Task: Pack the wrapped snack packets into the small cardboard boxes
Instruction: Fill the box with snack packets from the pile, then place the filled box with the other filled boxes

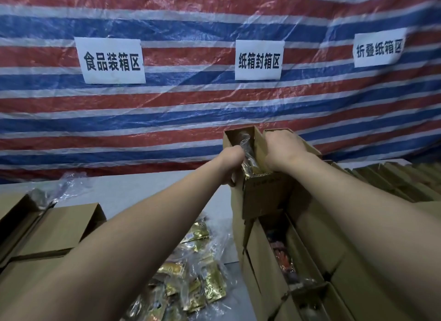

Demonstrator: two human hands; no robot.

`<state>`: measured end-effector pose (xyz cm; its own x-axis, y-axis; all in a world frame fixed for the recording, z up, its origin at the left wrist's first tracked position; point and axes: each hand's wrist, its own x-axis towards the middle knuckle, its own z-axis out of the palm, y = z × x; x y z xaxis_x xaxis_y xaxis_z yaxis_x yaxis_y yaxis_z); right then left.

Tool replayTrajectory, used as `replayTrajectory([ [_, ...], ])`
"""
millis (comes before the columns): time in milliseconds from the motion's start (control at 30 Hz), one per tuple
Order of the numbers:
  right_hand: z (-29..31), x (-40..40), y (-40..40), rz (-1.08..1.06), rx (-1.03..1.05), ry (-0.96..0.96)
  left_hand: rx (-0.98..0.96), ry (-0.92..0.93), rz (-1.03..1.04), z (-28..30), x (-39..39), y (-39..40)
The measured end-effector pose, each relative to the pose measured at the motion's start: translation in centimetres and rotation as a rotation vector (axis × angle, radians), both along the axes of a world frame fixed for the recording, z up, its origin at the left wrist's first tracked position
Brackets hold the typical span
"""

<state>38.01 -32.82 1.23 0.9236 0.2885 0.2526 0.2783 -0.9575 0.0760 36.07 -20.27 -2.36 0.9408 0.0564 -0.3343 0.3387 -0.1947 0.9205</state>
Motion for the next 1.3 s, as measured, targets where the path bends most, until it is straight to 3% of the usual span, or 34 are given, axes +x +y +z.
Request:
replayTrajectory([
  [167, -0.1, 4.2, -0.1, -0.033, -0.106, -0.033, -0.016, 0.001, 0.026, -0.3, 4.2, 0.1],
  [400, -2.0, 6.6, -1.1, -0.045, 0.020, 0.110, -0.011, 0.084, 0.016, -1.8, 6.5, -0.8],
  [933, -1.2, 5.8, -0.8, 0.006, 0.066, 0.098, -0.086, 0.080, 0.018, -2.1, 4.1, -0.2],
  [1100, -0.4, 4.3, 0.2, 0.040, 0.008, 0.017, -0.020, 0.040, 0.012, -1.7, 2.3, 2.0],
  [1300, 0.2, -0.5, 4.4, 0.254, 0.283, -0.117, 0.161, -0.108, 0.073, -1.0, -3.1, 9.0],
])
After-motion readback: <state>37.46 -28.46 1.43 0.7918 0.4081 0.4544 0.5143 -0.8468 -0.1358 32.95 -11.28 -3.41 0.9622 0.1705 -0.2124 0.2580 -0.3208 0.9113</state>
